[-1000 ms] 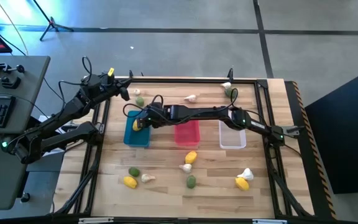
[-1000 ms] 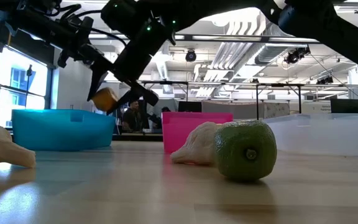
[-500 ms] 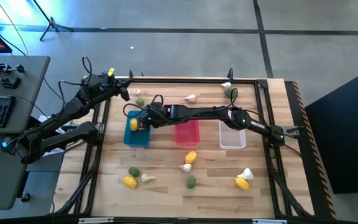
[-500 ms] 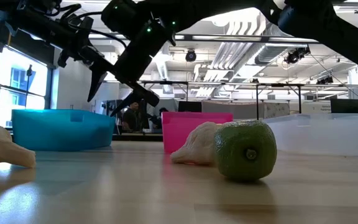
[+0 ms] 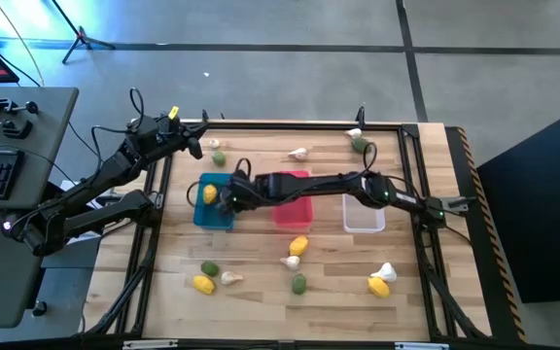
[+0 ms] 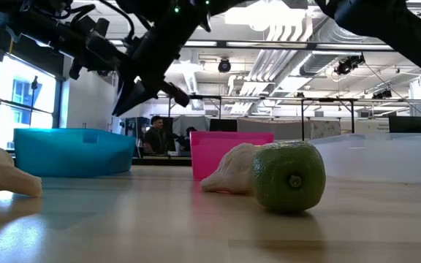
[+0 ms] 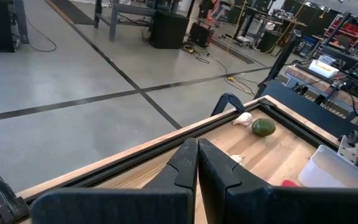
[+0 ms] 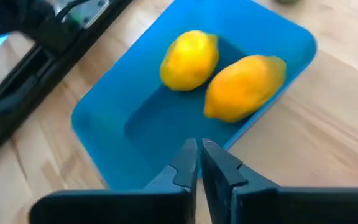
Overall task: Sort produce into baskets
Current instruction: Put the middle yellow lemon into the blue bin
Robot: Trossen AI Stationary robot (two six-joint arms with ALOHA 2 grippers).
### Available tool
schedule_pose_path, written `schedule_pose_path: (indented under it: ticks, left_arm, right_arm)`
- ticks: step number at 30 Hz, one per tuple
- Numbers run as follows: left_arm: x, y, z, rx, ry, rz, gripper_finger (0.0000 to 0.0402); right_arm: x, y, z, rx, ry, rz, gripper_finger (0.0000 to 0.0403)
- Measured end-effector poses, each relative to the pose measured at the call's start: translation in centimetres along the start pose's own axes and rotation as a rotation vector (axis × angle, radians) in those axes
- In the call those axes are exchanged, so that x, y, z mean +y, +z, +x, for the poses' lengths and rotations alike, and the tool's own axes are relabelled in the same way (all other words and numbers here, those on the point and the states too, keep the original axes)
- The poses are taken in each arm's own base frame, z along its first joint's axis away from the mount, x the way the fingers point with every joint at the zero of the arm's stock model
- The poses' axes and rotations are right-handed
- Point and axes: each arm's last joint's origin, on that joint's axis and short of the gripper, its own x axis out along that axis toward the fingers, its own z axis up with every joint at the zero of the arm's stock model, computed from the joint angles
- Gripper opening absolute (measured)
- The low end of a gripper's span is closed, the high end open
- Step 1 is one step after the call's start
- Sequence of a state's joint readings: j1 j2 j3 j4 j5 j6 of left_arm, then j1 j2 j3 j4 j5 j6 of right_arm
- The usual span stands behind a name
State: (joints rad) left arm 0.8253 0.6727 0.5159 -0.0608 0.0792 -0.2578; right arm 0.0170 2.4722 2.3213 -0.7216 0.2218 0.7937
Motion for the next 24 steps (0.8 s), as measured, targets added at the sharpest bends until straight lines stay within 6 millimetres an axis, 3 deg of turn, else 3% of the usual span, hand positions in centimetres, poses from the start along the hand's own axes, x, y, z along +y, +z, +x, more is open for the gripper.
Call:
schedule_pose_path:
  ticks: [7,14,24]
  left_arm:
    - [-0.1,-0.1,0.0,0.010,-0.022,0.000,0.0000]
    - [-0.2,-0.1,0.0,0.019,-0.059,-0.001,0.0000]
    - [-0.2,-0.2,0.0,0.034,-0.058,0.014,0.0000]
  right_arm:
    - [2.1,-1.7,-0.6,0.023,0.082,-0.115,0.0000]
    - [2.0,-3.1,-1.6,0.140,0.037,-0.225,0.0000]
    - [2.5,-3.9,-10.0,0.392,0.133,-0.602,0.0000]
